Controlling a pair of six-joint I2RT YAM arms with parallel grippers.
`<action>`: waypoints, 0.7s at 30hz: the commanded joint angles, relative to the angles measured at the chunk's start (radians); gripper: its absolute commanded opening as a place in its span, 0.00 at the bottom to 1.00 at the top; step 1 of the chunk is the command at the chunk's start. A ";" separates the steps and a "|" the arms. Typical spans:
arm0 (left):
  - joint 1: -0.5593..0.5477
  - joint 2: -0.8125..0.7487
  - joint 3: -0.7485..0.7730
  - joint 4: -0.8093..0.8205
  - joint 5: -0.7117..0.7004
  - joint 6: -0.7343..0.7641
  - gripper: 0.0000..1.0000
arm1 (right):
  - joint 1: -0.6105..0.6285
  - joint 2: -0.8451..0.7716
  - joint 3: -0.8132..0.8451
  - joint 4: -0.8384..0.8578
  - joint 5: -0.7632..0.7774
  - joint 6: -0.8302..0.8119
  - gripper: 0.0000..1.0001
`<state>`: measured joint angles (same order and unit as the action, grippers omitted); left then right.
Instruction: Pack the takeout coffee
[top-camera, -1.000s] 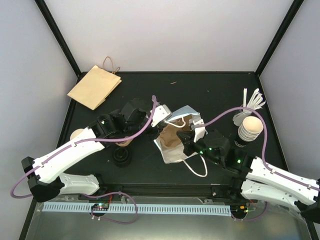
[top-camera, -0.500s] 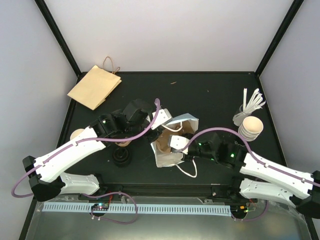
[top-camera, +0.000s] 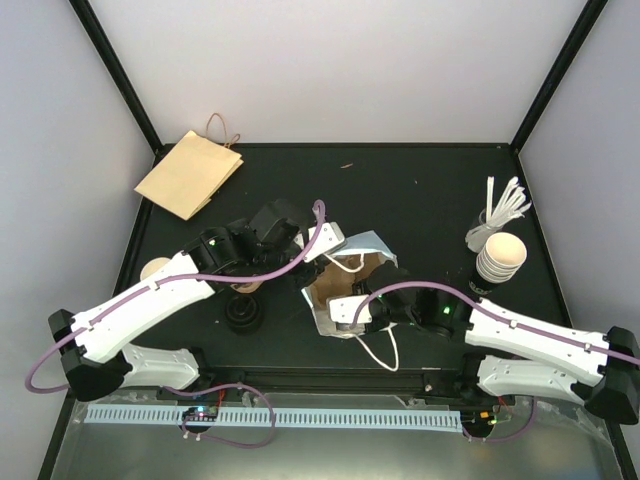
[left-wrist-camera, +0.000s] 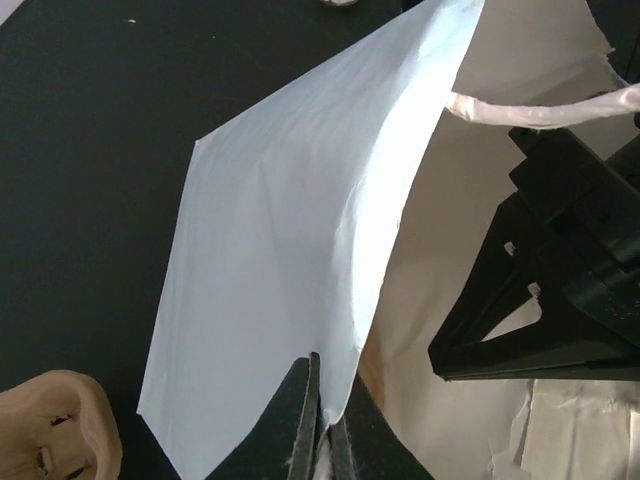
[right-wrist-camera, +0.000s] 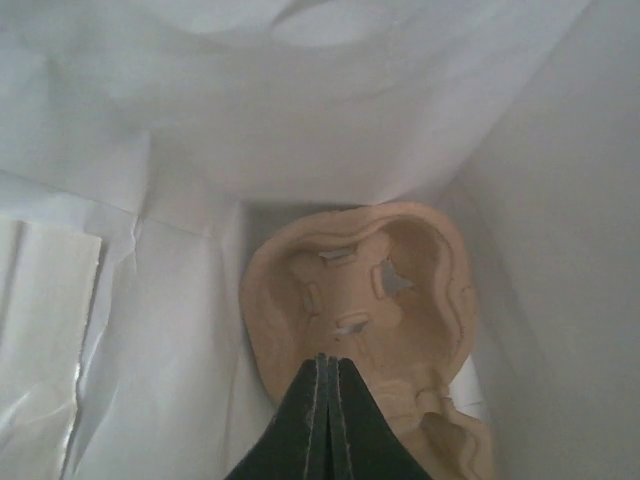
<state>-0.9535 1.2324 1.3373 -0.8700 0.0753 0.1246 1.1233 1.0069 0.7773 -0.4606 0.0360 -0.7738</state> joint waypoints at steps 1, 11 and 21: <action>-0.007 0.011 0.021 -0.013 0.041 0.017 0.02 | 0.009 0.016 0.007 -0.026 0.082 -0.100 0.01; -0.008 0.024 0.023 -0.028 0.067 0.010 0.02 | 0.009 0.119 0.044 -0.051 0.168 -0.206 0.01; -0.010 0.012 -0.007 -0.008 0.123 0.007 0.02 | 0.071 0.192 -0.047 0.076 0.122 -0.155 0.01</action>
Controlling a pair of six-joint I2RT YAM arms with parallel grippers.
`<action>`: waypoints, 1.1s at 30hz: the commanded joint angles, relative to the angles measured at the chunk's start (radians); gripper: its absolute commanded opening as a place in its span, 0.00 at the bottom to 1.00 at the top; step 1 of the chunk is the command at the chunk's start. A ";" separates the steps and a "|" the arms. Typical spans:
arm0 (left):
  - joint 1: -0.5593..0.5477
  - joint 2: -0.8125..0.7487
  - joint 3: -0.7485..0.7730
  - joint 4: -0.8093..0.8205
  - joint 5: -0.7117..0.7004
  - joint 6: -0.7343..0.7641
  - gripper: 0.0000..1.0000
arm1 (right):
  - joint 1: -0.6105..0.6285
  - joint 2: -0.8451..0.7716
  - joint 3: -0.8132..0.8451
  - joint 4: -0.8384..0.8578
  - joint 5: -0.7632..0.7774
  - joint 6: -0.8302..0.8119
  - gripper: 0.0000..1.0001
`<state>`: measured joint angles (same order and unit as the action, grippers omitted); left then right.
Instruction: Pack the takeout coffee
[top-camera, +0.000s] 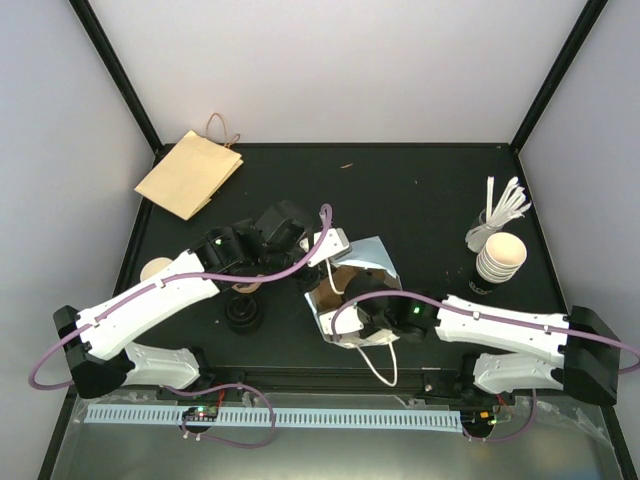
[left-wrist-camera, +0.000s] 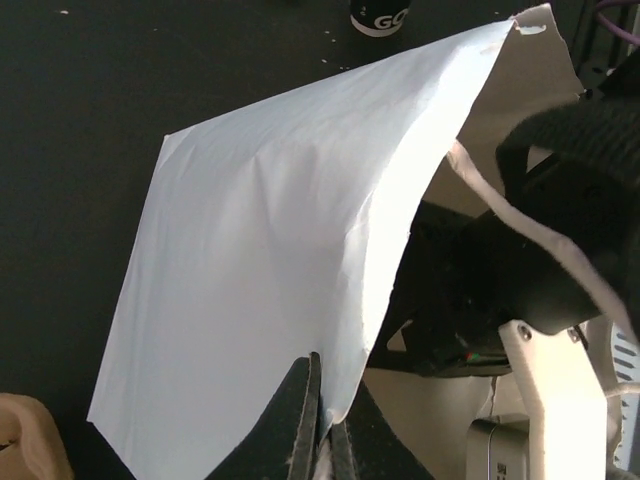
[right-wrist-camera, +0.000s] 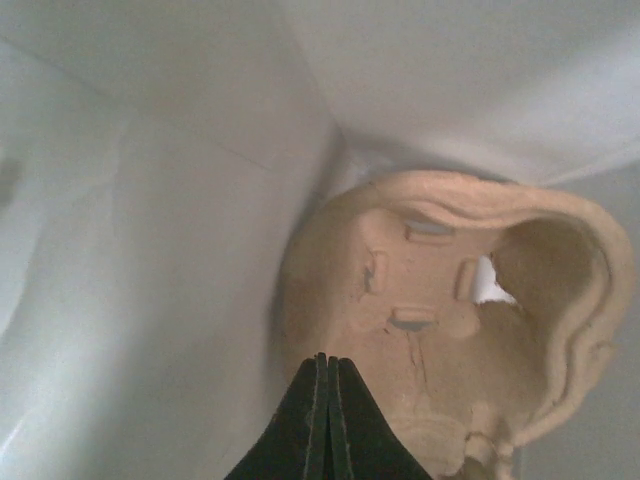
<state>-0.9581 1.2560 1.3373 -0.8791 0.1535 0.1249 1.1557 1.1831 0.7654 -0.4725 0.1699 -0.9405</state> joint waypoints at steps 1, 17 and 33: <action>-0.005 -0.012 -0.010 0.000 0.055 0.006 0.01 | 0.050 0.028 -0.041 0.104 -0.004 0.016 0.01; -0.049 -0.021 -0.037 -0.028 0.120 -0.013 0.02 | 0.094 0.138 -0.030 0.239 0.197 0.069 0.01; -0.095 -0.057 -0.069 -0.020 0.138 -0.031 0.02 | 0.081 0.254 -0.008 0.256 0.212 0.063 0.01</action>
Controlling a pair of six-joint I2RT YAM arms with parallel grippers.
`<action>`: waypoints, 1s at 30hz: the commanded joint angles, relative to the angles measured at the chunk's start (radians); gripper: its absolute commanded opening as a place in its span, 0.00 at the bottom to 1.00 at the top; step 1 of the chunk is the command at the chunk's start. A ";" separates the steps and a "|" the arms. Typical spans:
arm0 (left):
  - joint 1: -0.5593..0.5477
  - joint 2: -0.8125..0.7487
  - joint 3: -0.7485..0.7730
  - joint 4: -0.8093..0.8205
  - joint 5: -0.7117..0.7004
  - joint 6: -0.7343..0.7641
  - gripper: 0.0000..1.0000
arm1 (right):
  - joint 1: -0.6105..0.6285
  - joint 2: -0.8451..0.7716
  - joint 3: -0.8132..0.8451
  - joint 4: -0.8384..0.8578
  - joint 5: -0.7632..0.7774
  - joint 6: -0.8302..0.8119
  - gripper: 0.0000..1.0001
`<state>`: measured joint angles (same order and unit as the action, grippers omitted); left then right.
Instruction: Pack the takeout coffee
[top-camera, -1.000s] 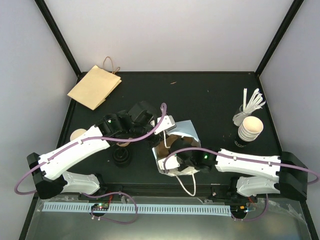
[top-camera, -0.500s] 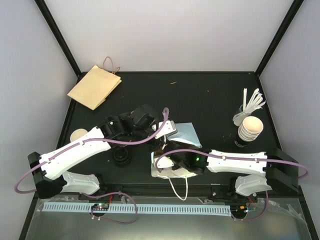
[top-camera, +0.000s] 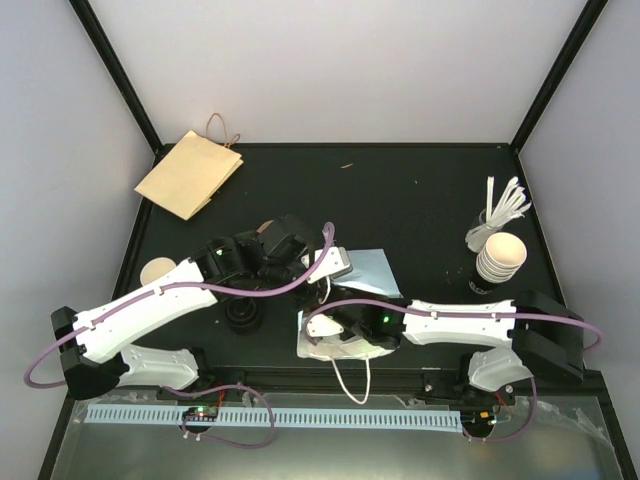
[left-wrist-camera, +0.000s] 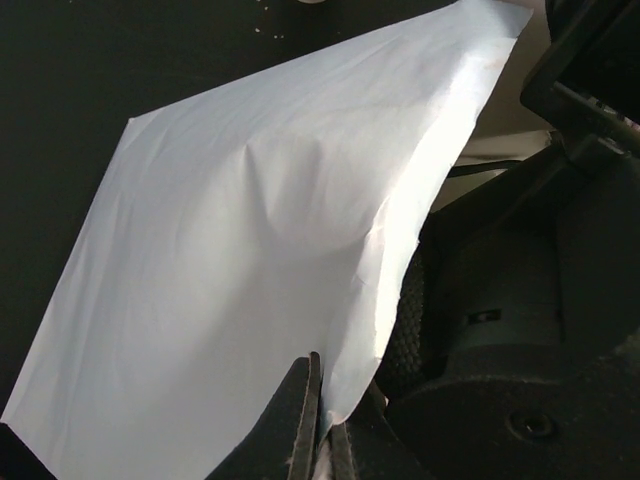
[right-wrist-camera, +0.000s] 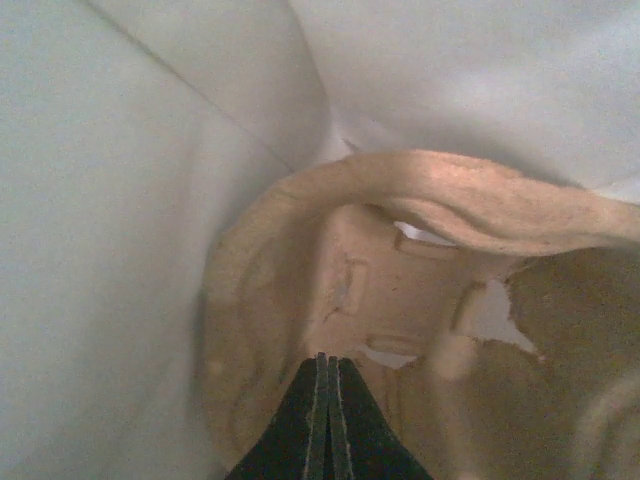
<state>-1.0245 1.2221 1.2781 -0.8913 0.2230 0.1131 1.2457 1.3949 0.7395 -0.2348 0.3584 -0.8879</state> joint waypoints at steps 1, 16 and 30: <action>-0.030 -0.025 -0.013 -0.006 0.068 -0.019 0.02 | -0.011 0.054 0.021 0.018 0.024 0.009 0.01; -0.043 -0.044 -0.039 0.001 0.073 -0.032 0.02 | -0.025 0.093 0.033 0.019 0.119 0.054 0.01; -0.062 -0.045 -0.050 0.006 0.066 -0.041 0.02 | -0.031 0.075 0.051 -0.011 0.189 0.096 0.01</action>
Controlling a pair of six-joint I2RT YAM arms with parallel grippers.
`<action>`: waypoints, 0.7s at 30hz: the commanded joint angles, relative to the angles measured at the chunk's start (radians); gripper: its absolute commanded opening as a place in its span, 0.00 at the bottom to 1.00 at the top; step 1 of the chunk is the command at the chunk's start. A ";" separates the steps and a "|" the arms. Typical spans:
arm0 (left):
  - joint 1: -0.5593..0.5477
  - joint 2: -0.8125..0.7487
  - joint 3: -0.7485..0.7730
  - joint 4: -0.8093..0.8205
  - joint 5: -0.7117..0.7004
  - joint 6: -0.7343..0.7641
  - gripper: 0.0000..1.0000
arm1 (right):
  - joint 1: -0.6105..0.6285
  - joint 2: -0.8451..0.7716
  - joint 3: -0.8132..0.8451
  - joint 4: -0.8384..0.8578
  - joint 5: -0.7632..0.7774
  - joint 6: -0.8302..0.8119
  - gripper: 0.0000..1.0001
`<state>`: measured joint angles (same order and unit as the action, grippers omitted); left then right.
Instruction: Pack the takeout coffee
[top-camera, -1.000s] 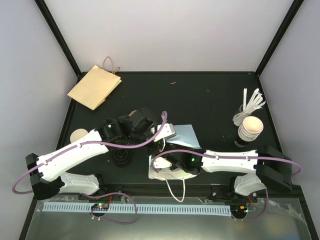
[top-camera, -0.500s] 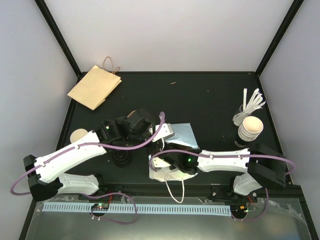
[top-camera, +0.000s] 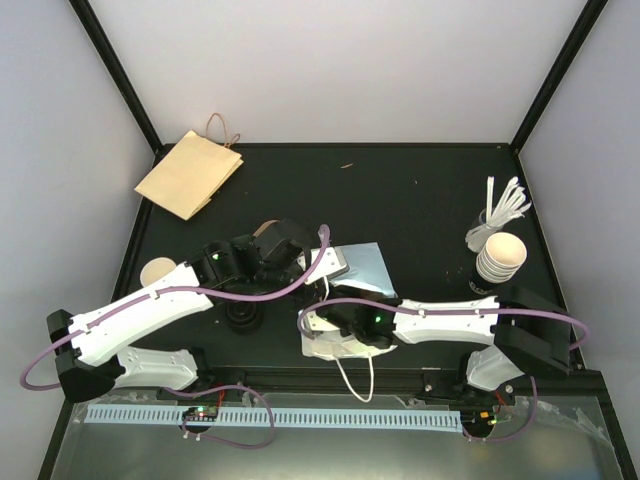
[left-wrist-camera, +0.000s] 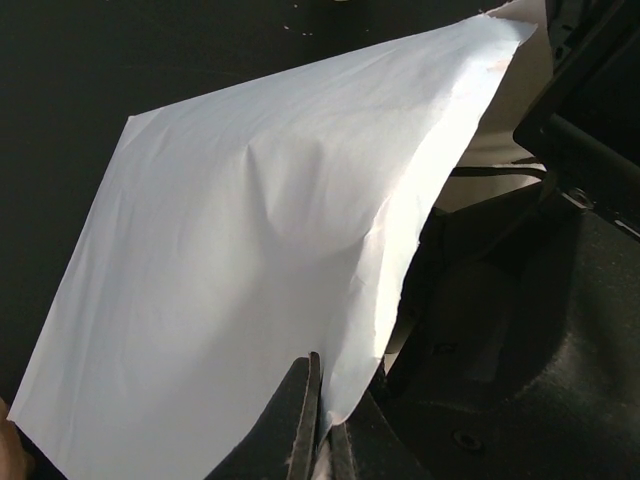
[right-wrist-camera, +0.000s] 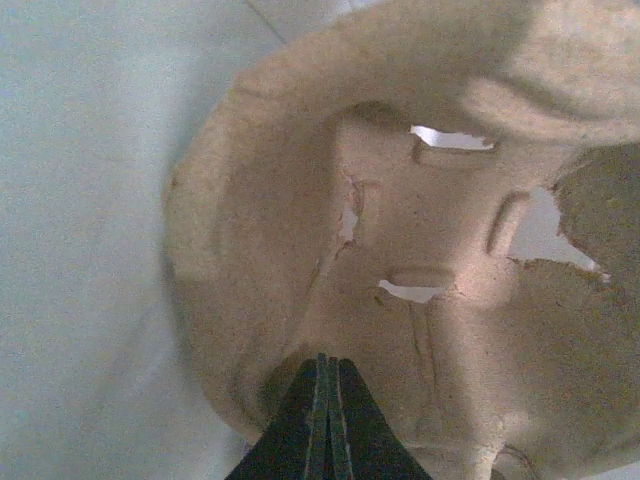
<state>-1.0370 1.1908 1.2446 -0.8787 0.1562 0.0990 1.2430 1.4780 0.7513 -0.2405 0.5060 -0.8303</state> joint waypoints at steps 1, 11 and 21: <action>-0.049 -0.016 -0.019 -0.006 0.130 -0.027 0.02 | -0.029 -0.027 0.037 -0.006 0.031 0.043 0.01; -0.054 -0.002 -0.019 0.007 0.134 -0.028 0.02 | -0.028 -0.094 0.026 0.021 -0.018 0.002 0.01; -0.068 -0.002 -0.018 0.012 0.147 -0.042 0.02 | -0.044 0.028 0.064 0.090 -0.015 -0.032 0.01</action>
<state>-1.0504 1.1885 1.2331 -0.8513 0.1371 0.0738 1.2385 1.4471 0.7612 -0.2203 0.4946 -0.8436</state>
